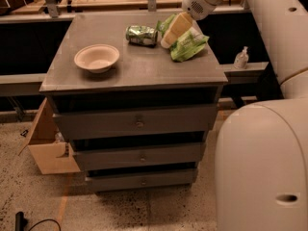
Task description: Pick green can
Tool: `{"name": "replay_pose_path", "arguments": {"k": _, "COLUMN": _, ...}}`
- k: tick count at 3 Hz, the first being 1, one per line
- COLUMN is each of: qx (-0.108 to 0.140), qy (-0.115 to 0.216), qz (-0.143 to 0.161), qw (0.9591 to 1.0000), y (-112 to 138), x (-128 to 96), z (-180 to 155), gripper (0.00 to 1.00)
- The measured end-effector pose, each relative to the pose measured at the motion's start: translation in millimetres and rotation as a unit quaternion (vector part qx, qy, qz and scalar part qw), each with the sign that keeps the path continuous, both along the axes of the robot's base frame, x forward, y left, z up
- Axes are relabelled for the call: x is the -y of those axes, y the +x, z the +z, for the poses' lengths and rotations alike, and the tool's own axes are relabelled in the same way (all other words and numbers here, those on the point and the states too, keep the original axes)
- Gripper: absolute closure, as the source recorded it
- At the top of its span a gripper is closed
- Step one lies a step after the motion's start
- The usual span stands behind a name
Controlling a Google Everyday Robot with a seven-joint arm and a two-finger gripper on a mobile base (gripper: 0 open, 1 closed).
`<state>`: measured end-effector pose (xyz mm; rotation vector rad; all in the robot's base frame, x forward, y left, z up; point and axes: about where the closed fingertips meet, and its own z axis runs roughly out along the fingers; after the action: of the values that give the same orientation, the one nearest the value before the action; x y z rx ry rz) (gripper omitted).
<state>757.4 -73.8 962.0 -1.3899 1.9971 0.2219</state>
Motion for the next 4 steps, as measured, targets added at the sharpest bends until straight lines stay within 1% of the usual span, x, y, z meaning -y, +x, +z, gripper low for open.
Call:
{"name": "replay_pose_path", "arguments": {"k": 1, "qx": 0.001, "qy": 0.023, "qz": -0.024, "qw": 0.9994, "y": 38, "x": -22, "z": -10, "gripper": 0.00}}
{"name": "replay_pose_path", "arguments": {"k": 2, "qx": 0.007, "qy": 0.027, "qz": -0.027, "qw": 0.9992, "y": 42, "x": -21, "z": -6, "gripper": 0.00}}
{"name": "replay_pose_path", "arguments": {"k": 3, "qx": 0.010, "qy": 0.035, "qz": -0.035, "qw": 0.9987, "y": 51, "x": -26, "z": -9, "gripper": 0.00}}
{"name": "replay_pose_path", "arguments": {"k": 4, "qx": 0.015, "qy": 0.057, "qz": -0.040, "qw": 0.9975, "y": 71, "x": -54, "z": -15, "gripper": 0.00}}
